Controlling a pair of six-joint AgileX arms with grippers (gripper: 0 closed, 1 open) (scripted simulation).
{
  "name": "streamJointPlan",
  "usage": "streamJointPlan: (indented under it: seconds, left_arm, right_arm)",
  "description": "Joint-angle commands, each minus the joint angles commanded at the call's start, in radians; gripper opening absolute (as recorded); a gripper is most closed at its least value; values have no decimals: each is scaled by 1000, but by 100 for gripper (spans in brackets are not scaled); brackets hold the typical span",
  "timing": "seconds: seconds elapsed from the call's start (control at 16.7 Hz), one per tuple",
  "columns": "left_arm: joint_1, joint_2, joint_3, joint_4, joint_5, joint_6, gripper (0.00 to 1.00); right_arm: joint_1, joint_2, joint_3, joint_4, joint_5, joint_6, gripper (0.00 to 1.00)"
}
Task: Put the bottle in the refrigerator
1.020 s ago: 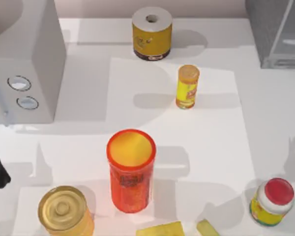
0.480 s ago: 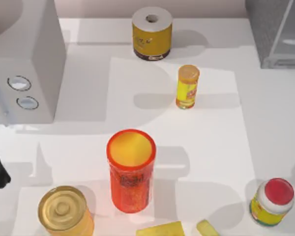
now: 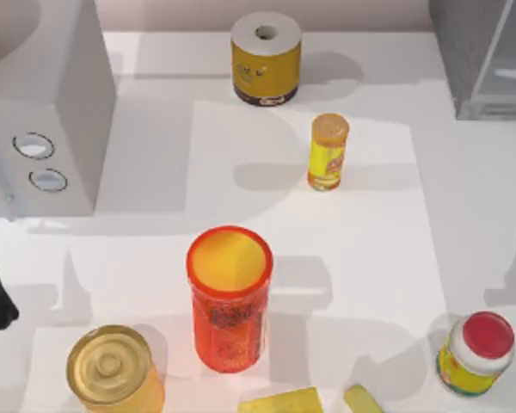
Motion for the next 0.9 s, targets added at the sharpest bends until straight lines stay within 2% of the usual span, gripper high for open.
streamJointPlan:
  seconds: [0.9]
  left_arm:
    - [0,0,0,0,0,0,100]
  right_arm:
    - [-185,1447,666,765,-176,7,1]
